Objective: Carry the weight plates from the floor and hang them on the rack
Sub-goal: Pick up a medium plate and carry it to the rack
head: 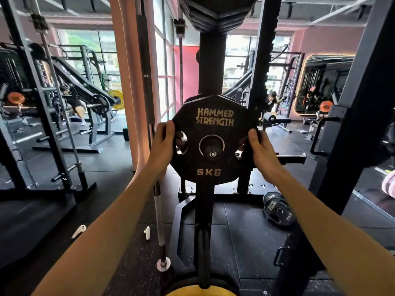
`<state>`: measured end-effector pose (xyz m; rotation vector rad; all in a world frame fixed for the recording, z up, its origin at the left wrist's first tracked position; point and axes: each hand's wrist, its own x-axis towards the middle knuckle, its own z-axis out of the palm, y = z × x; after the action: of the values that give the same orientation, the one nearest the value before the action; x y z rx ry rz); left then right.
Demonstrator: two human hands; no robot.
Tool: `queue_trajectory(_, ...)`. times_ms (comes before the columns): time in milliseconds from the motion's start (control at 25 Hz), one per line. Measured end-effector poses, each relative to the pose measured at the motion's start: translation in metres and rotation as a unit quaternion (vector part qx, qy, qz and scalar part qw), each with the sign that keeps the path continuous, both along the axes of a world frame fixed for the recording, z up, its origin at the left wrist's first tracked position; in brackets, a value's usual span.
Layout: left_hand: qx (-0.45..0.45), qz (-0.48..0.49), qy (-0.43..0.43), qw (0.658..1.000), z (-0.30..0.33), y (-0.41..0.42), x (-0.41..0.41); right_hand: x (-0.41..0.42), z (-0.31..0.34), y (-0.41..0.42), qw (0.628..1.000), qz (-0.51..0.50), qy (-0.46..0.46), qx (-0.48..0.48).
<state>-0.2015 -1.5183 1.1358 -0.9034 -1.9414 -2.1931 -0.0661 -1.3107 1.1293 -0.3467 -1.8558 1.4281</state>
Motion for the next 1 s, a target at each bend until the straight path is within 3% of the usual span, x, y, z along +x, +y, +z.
queue_trajectory(360, -0.027, 0.003, -0.049, 0.998, 0.009, 0.033, -0.046, -0.049, 0.008, 0.03, 1.0, -0.007, -0.021, -0.008)
queue_trajectory(640, -0.047, 0.012, -0.043, 0.998, 0.007, 0.039, -0.057, -0.056, 0.008, 0.039, 0.997, -0.038, -0.044, 0.048)
queue_trajectory(800, -0.146, 0.043, 0.027, 0.988, -0.006, 0.027, -0.046, -0.036, 0.0, 0.037, 0.961, -0.1, -0.2, 0.16)
queue_trajectory(1000, -0.282, 0.055, -0.002, 0.958, -0.074, -0.008, 0.0, 0.012, -0.07, 0.022, 0.933, -0.059, -0.324, 0.147)
